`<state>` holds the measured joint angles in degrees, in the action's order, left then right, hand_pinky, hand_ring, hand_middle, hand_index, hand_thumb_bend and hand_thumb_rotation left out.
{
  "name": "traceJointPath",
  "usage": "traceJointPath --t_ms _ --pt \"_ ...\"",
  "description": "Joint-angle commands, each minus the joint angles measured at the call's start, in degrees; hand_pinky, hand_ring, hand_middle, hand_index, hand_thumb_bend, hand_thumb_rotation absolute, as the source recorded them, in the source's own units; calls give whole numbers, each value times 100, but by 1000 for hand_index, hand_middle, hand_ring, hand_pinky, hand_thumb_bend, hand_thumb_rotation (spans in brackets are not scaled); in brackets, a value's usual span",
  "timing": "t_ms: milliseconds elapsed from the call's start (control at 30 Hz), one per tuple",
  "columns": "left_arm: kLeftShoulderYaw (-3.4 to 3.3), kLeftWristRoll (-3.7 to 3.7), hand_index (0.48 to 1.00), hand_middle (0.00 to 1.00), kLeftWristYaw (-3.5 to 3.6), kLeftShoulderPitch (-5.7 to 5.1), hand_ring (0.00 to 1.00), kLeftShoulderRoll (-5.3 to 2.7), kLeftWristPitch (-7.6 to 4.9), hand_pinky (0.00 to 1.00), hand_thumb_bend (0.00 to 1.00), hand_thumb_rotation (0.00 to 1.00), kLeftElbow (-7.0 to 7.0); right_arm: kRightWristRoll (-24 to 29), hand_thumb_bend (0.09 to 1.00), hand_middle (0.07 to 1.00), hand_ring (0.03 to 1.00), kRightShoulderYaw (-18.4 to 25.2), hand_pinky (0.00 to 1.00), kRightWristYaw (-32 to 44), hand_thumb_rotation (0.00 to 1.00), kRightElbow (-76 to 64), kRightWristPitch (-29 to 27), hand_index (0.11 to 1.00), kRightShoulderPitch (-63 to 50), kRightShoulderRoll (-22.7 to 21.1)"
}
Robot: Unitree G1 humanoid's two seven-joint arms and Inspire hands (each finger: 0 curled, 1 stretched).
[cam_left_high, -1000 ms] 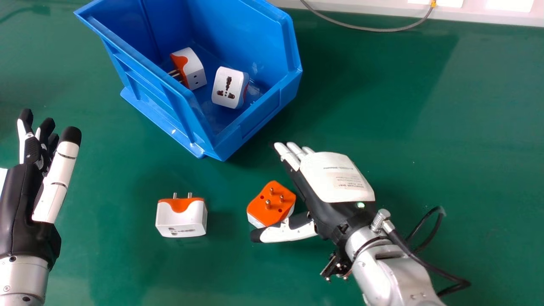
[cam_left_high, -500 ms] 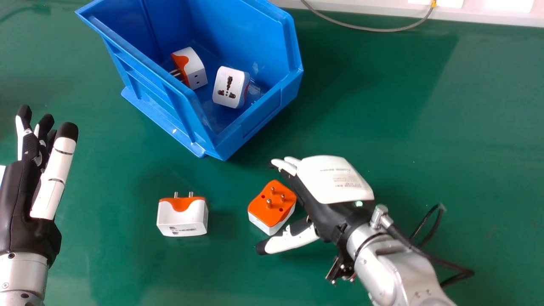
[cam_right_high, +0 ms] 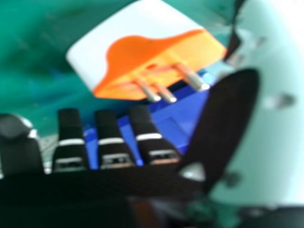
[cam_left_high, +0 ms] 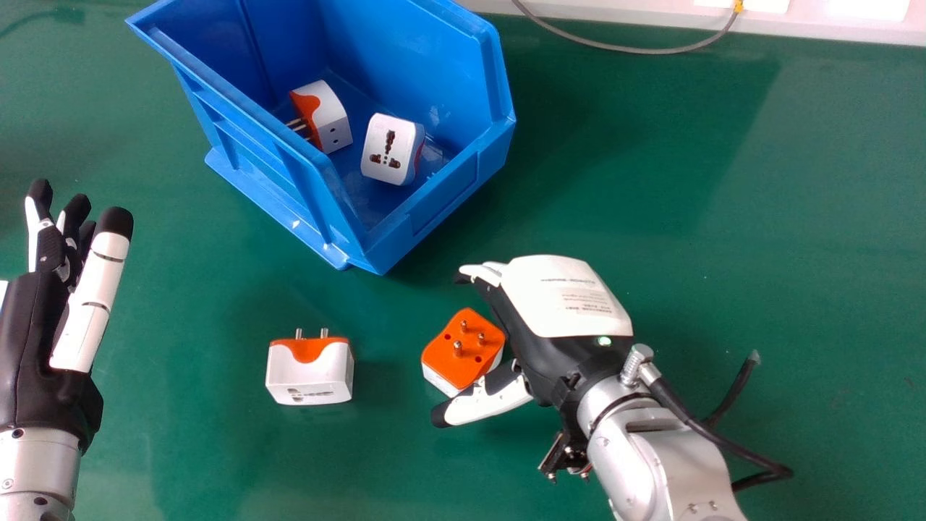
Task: Pick all objects and put in blue box
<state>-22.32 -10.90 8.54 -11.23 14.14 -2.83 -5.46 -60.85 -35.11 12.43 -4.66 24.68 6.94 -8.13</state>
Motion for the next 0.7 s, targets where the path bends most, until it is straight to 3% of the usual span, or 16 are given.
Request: traceJointPath --t_ms 0,200,367,533,667 --pt "-55 -18 1000 1000 -32 -15 1000 62 37 1000 593 745 -178 -92 728 878 841 -8 816 15 386 -163 91 839 21 88" --pt "-85 -38 1000 1000 -29 2 1000 58 61 1000 587 736 -153 -233 730 875 836 -83 807 -38 391 -259 298 836 -53 206" --pt "-81 -39 1000 1000 -27 -29 1000 59 71 1000 579 725 -218 -470 735 867 823 -220 774 -153 425 -153 551 829 -112 360" --pt "-92 -33 1000 1000 -19 -4 1000 73 31 1000 582 725 -152 -729 744 872 827 -375 767 -199 452 -42 861 836 -164 526" --pt "-103 -71 1000 1000 2 9 1000 61 25 1000 582 725 -128 -916 745 879 834 -457 758 -166 460 29 1105 843 -154 655"
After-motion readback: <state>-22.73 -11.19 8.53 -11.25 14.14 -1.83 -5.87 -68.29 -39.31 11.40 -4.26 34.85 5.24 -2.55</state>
